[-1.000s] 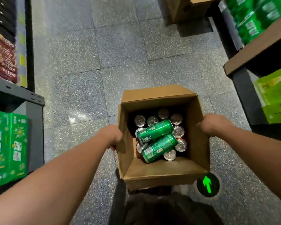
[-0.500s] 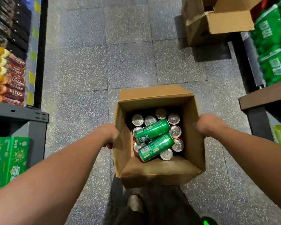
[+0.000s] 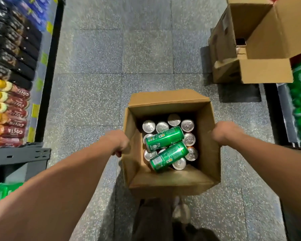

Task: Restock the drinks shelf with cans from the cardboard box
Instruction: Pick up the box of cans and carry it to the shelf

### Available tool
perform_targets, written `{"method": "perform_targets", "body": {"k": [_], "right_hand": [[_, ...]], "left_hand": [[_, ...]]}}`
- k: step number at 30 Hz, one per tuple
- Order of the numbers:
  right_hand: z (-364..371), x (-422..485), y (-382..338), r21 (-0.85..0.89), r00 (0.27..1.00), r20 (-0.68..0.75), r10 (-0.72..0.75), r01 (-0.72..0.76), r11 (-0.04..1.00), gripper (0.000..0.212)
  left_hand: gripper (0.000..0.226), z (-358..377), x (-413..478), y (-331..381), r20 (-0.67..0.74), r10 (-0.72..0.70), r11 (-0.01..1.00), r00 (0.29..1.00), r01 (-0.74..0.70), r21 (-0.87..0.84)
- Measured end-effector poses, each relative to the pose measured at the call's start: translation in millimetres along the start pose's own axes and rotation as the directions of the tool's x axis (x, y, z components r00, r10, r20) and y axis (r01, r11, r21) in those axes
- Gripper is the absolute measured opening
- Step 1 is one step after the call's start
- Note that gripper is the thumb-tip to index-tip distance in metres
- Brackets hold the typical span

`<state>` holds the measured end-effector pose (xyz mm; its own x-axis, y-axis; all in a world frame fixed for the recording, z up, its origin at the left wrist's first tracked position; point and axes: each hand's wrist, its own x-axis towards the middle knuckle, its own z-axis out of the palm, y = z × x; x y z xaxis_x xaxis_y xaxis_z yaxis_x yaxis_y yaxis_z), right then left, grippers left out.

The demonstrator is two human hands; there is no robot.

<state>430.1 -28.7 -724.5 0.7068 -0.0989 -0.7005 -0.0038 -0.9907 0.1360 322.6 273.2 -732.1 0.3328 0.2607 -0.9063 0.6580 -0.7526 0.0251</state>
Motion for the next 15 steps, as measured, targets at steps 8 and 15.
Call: {"method": "perform_targets", "body": {"k": [8,15], "right_hand": [[-96.0,75.9,-40.3,0.024,1.000,0.006,0.019,-0.019,1.000,0.027],[-188.7,158.4,-72.6,0.014,0.999,0.026,-0.022,0.022,1.000,0.030]], "left_hand": [[0.024,-124.9,46.9,54.7,0.017,0.021,1.000,1.000,-0.021,-0.005],[0.024,-216.2,88.5,107.3,-0.008,0.005,0.998,1.000,-0.005,-0.061]]}}
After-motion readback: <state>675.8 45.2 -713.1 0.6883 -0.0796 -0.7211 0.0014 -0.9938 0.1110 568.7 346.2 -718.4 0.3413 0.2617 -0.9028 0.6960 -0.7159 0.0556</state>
